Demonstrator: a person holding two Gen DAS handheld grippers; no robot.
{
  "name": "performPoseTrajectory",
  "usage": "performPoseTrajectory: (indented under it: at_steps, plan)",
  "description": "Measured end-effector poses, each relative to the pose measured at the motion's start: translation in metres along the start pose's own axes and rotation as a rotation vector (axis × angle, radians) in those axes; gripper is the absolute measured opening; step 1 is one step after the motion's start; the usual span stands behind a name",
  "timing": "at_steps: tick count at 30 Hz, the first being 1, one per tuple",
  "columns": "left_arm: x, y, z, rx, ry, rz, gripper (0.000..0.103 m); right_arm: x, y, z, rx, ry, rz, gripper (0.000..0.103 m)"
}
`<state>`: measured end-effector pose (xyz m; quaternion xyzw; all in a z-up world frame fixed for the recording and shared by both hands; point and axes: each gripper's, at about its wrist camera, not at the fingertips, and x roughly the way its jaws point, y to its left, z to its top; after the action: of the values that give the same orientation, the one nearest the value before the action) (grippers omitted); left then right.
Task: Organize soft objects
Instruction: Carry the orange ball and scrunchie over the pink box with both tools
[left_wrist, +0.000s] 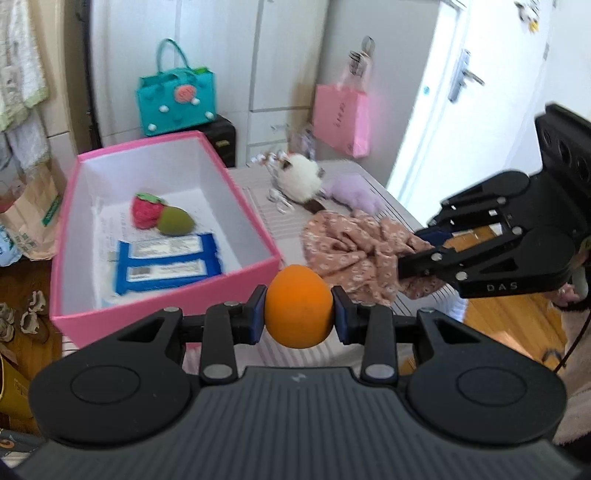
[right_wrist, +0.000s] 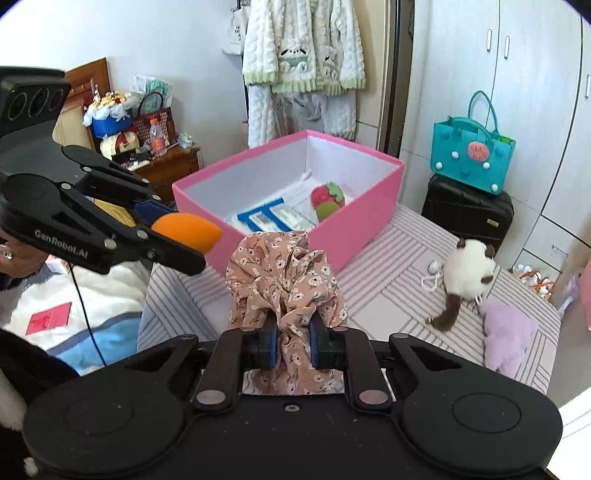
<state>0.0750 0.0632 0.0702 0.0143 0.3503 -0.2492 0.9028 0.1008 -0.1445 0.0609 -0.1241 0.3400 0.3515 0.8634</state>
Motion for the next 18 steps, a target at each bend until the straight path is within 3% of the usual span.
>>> performPoseTrajectory:
  at_steps: [9, 18]
  plan:
    - [-0.004, 0.049, 0.013, -0.064, -0.056, 0.098, 0.035, 0.022, -0.012, 0.033, 0.004, -0.04, 0.021, 0.02]
    - [0.029, 0.092, 0.051, -0.025, -0.035, 0.208, 0.035, 0.062, -0.022, 0.074, -0.027, -0.093, -0.014, 0.02]
